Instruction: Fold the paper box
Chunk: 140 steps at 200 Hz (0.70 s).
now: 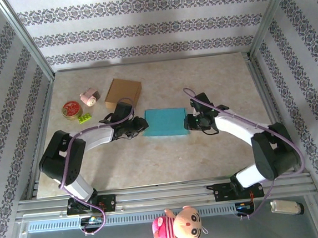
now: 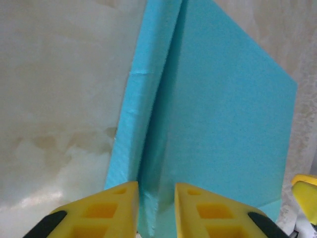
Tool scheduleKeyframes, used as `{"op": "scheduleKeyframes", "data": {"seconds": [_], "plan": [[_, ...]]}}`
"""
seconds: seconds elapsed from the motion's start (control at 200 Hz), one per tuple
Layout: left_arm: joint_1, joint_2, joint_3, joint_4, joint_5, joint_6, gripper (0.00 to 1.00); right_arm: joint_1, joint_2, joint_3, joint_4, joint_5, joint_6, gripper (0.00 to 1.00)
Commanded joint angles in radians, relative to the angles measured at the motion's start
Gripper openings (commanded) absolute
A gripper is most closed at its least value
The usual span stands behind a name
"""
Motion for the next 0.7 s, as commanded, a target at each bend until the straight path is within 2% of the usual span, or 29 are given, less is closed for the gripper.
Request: {"op": "scheduleKeyframes", "data": {"seconds": [0.0,0.09,0.2,0.425,0.525,0.695], "plan": [[-0.002,-0.108,0.053,-0.093,-0.089,0.028,0.35,-0.012,-0.074,0.046,-0.015,0.037,-0.008,0.45],[-0.001,-0.137,0.076,-0.117,-0.132,0.047,0.46,-0.033,-0.054,0.060,0.009,0.039,0.000,0.53],[-0.001,-0.100,0.119,-0.151,-0.152,0.086,0.53,-0.056,0.024,0.087,0.037,-0.026,0.014,0.56],[-0.002,0.018,0.146,-0.155,-0.144,0.124,0.54,-0.059,0.153,0.085,0.094,-0.053,0.024,0.58],[-0.001,0.071,0.139,-0.142,-0.124,0.130,0.51,-0.054,0.190,0.071,0.106,-0.066,0.022,0.57],[-0.002,0.152,0.099,-0.089,-0.085,0.114,0.33,-0.036,0.229,0.040,0.126,-0.014,0.001,0.47]]}}
